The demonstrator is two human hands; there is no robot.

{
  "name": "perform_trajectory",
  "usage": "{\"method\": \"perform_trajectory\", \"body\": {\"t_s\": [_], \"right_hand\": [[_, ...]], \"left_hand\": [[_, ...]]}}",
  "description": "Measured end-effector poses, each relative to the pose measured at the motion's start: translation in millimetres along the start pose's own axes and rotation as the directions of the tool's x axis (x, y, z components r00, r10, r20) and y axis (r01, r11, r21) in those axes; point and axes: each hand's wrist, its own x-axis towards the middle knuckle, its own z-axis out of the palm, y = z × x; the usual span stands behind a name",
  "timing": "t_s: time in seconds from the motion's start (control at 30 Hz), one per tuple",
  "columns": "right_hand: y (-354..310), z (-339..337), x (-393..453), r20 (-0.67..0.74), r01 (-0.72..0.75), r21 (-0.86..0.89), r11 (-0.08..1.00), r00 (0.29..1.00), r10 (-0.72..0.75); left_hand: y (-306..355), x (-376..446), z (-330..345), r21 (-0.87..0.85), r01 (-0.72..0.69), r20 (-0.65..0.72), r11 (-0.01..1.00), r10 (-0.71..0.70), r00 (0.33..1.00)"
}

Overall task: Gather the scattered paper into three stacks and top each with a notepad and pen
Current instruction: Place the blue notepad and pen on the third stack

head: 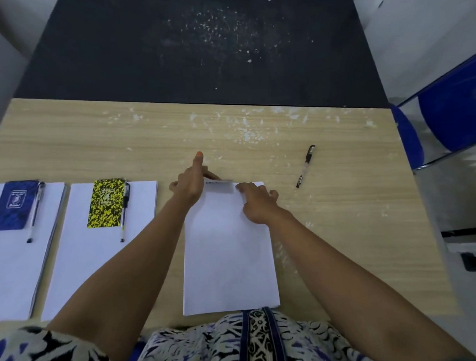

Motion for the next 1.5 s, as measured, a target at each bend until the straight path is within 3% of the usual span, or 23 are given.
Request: {"method": "perform_trajectory", "body": {"t_s": [0.17,0.23,0.37,0.5,0.63,0.83,0.93,1.0,1.17,1.33,1.5], "right_hand": [[5.1,5.6,-17.7,-0.161,-0.011,0.131,0.991,0.986,0.032],[9.1,15.0,-25.3,-0.258,-0.029,0.174,0.984,0.963,0.074],[17.1,32.1,-36.9,-0.287,-0.233,0.309,0.922,0.901,0.324],[23.0,35.9,-39.0,-0.232,-0.323,0.391,0.862,0.872,0.431],[25.7,33.6,-34.7,-0.165,-0.341,0.446,0.827,0.877,0.451],[24.5,36.3,-24.4,-0.139,-0.414,0.419,0.808,0.850,0.508],[21.5,35.2,-21.4,-0.140,-0.456,0.356,0.815,0.837,0.529],[19.6,34.6,-18.9,-0.124,-0.481,0.355,0.802,0.826,0.550],[14.1,38.7,-15.4,-0.106,-0.346,0.568,0.747,0.869,0.483],[10.7,47.1,-17.5,-0.123,-0.262,0.691,0.674,0.876,0.466],[3.2,46.8,-8.0,-0.178,-0.252,0.707,0.661,0.841,0.511]], "left_hand": [[-17.7,-20.5,9.8,0.269,-0.062,-0.025,0.961,0.071,0.997],[-27.9,-28.1,15.6,0.423,-0.076,-0.030,0.903,0.098,0.995],[-46.9,-39.9,29.1,0.640,-0.130,-0.023,0.757,0.187,0.982],[-52.7,-45.9,42.6,0.687,-0.089,-0.031,0.721,0.152,0.988],[-46.0,-38.0,44.9,0.699,-0.132,-0.062,0.702,0.243,0.968],[-19.7,-8.7,32.5,0.753,-0.193,0.119,0.629,0.158,0.980],[-12.3,4.1,27.8,0.823,-0.197,0.155,0.533,0.122,0.980],[-8.5,11.4,27.5,0.829,-0.199,0.171,0.523,0.103,0.980],[-2.7,17.7,25.0,0.786,-0.220,0.242,0.578,0.040,0.969],[-6.9,18.6,24.6,0.736,-0.265,0.259,0.622,0.103,0.960],[-8.5,27.2,24.0,0.817,-0.228,0.172,0.529,0.154,0.973]]}}
